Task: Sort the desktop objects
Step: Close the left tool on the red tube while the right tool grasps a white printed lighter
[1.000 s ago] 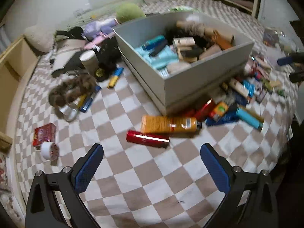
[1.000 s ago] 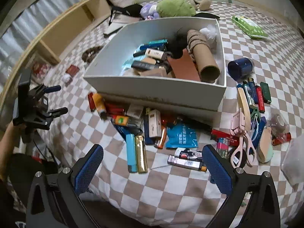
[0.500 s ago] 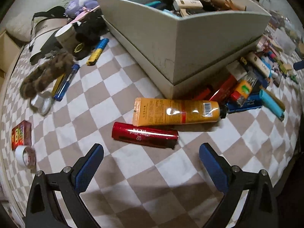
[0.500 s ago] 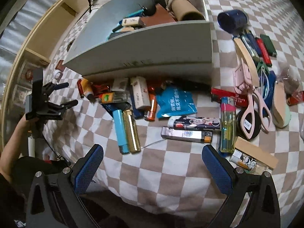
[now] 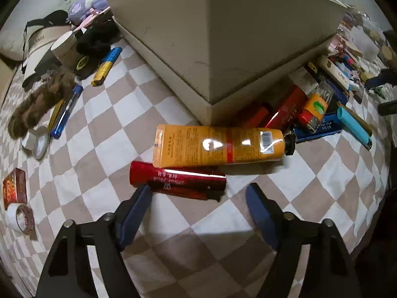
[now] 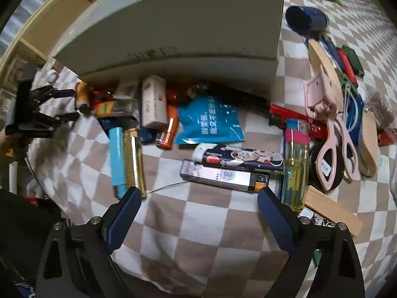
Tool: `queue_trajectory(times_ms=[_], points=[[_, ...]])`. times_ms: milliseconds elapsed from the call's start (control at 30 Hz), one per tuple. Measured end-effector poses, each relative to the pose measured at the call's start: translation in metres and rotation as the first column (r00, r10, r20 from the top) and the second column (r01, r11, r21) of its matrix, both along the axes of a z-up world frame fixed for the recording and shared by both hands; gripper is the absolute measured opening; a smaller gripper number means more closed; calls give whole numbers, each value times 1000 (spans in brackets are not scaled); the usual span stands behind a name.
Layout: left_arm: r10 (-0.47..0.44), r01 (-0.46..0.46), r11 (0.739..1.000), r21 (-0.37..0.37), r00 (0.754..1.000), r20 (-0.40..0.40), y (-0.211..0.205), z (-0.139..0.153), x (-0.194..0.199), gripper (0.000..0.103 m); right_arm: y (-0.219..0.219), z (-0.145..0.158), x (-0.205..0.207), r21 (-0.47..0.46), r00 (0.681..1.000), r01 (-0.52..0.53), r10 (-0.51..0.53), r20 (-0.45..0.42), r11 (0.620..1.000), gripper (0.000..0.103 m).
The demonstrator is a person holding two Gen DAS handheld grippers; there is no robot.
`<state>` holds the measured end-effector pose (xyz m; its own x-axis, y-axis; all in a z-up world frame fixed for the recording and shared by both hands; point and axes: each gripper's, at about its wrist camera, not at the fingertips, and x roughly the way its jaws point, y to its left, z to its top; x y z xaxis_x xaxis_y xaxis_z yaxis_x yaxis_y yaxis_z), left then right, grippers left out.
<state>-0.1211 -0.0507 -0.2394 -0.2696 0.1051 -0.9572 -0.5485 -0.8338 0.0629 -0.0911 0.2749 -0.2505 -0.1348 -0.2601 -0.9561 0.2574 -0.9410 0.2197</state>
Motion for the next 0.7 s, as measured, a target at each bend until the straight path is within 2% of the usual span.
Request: queue_trajectory(times_ms=[33,67,367,400,433,500,533,567,600,700], points=[[0,0,1000,3,1000,2,-1,1,1,67,0,-3,0,12,1000,1,-1,-2,1000,95],[-1,1,1000,6,1000,3,-1,1,2,66,0,-5,-1,24,1000,2,-2,-2,1000,95],[2,-2,1000,28,1000,7,-7,7,11,63,-7,-15,-12,112,1000,9,-8,-9,994,95],[7,-7,1000,26,1000,5,-8,8,11,65,-9,-15,-13,124,1000,6,-4,-14,992,95],[12,-12,1000,23,1000,1,-9,9,11,74,-11,-16,-14,129,1000,4,-2,-16,992,95],[23,-22,1000,21,1000,-15,-13,11,12,81,-11,-16,-15,134,1000,4,-2,-13,991,95],[27,-27,999,20,999,-23,-14,12,12,81,-11,-16,-15,134,1000,5,-3,-10,991,95],[29,-29,999,18,999,-31,-15,13,11,81,-11,-16,-16,135,1000,5,-4,-7,991,86],[31,-31,999,16,999,-39,-17,14,11,81,-10,-16,-16,136,1000,6,-6,-5,991,82],[38,-38,999,6,998,-49,-20,15,6,83,-10,-16,-17,137,1000,8,-9,4,990,82]])
